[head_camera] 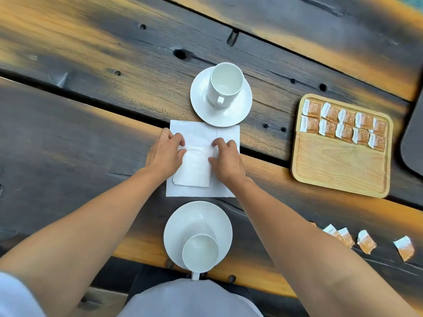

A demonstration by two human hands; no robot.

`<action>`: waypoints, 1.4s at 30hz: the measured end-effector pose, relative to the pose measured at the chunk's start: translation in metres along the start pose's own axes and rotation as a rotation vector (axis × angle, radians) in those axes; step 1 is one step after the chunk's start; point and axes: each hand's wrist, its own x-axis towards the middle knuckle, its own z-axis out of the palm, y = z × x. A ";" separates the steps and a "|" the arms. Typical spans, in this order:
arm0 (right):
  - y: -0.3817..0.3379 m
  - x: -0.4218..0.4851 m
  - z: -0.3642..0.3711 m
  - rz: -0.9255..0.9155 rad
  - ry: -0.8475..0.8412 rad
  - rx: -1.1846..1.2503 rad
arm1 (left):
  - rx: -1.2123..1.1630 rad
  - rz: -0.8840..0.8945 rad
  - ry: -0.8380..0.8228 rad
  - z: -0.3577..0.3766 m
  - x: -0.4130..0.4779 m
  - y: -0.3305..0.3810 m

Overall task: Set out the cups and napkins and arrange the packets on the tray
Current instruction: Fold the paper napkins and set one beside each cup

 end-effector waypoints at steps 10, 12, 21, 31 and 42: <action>0.000 0.000 -0.007 -0.035 0.038 0.126 | -0.266 0.047 0.049 -0.001 -0.006 0.005; 0.001 -0.001 -0.010 -0.005 0.037 0.284 | -0.371 -0.024 0.075 -0.003 -0.008 0.007; -0.006 -0.018 -0.021 0.282 -0.150 1.040 | -1.079 -0.348 -0.092 -0.012 -0.027 0.017; 0.008 -0.056 -0.020 0.363 -0.383 1.219 | -1.198 -0.455 -0.060 -0.014 -0.066 0.023; 0.006 -0.105 -0.030 0.295 -0.335 1.227 | -1.178 -0.432 -0.185 -0.026 -0.121 0.029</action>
